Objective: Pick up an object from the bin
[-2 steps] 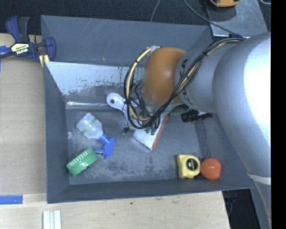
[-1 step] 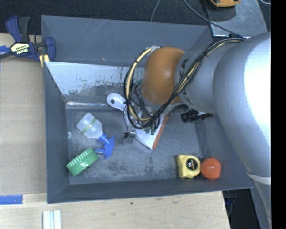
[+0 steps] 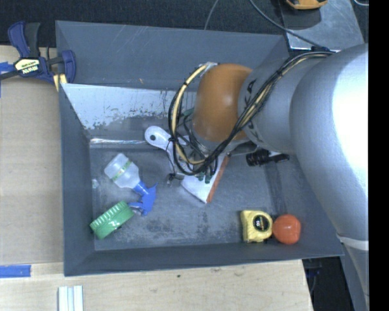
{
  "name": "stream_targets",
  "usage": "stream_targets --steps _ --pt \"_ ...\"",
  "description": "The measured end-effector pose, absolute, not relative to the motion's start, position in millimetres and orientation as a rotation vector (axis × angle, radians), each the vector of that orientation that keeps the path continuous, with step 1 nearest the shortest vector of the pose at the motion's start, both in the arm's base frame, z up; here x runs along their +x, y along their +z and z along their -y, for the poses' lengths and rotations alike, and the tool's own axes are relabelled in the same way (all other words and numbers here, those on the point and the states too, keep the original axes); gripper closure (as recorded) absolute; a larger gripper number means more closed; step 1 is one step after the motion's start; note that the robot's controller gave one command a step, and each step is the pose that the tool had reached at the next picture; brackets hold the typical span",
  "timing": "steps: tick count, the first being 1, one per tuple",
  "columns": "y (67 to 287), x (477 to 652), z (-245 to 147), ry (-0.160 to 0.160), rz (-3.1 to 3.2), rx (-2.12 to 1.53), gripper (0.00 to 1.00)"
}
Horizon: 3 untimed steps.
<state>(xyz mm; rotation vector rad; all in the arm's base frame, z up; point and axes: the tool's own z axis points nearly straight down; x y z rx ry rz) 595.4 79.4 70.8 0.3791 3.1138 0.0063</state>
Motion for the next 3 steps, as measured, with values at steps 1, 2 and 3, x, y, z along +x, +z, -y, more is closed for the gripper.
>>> stream_targets --steps 1,2,3 --pt "70.6 595.3 -79.7 0.007 -3.114 0.378 0.00" --pt "84.1 616.1 -93.9 0.001 -3.019 0.894 0.00" --pt "86.2 618.6 -94.0 0.006 -3.010 0.888 1.00"
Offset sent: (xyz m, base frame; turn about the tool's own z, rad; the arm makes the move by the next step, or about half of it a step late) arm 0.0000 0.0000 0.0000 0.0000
